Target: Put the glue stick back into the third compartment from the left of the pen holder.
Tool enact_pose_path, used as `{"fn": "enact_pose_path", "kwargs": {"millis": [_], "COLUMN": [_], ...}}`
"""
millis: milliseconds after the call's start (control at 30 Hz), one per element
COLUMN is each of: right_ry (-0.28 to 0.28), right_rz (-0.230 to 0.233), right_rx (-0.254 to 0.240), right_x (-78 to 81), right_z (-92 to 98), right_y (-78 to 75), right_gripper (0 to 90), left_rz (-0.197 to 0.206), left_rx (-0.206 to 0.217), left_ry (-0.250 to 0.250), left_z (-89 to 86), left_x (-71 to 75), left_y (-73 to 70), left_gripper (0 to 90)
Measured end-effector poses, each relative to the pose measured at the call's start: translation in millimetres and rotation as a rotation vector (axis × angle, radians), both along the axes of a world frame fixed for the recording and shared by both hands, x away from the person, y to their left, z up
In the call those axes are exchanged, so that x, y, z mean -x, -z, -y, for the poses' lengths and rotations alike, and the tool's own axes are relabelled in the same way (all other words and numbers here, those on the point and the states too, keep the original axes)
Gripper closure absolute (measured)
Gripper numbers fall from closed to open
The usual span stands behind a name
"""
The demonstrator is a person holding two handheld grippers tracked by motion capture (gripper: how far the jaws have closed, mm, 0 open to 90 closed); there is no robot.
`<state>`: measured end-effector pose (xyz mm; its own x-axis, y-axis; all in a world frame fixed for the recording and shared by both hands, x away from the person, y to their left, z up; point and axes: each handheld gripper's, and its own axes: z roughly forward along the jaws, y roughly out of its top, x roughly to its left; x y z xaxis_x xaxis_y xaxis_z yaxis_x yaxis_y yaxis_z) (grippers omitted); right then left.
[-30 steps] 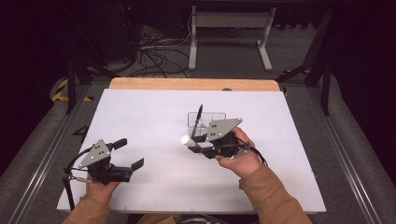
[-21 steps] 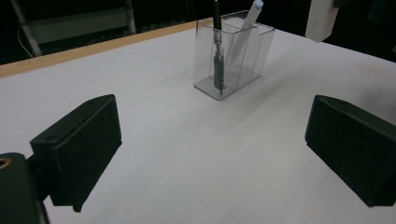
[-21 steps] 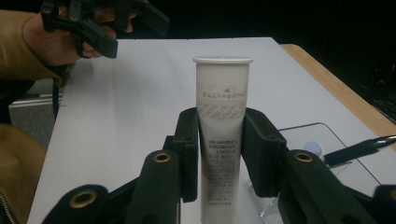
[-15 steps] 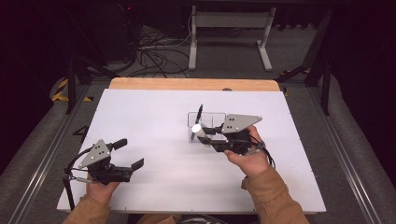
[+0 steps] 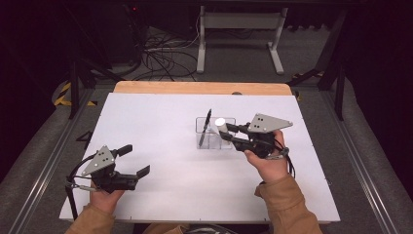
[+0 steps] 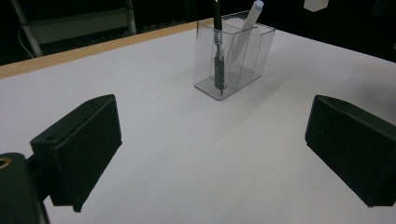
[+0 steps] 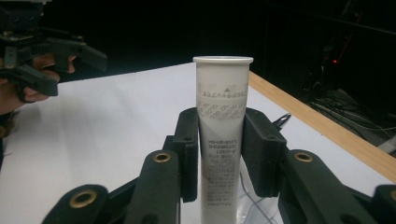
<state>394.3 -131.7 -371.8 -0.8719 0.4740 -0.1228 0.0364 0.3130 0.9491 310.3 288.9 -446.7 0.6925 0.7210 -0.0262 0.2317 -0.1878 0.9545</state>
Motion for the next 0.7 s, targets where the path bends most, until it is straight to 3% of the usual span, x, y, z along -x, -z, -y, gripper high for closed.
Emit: {"fn": "enact_pose_path", "kwargs": {"millis": [200,467,700], "right_ry": [0.088,0.248,0.288], "right_rz": [0.006,0.027,0.024], "right_rx": [-0.043,-0.117,-0.117], "right_x": [-2.8,-10.7,-17.1], "right_z": [6.3,12.3,9.9], "right_y": [3.2,14.2,19.7], "right_gripper": [69.2,69.2,69.1], "left_rz": [0.000,-0.002,-0.001], "left_rx": [0.002,0.003,0.003], "left_ry": [0.000,0.000,0.001], "left_z": [-0.3,0.0,-0.1], "left_x": [0.1,-0.4,-0.5], "left_y": [-0.1,0.3,0.5], "left_gripper": [4.5,4.5,4.5]}}
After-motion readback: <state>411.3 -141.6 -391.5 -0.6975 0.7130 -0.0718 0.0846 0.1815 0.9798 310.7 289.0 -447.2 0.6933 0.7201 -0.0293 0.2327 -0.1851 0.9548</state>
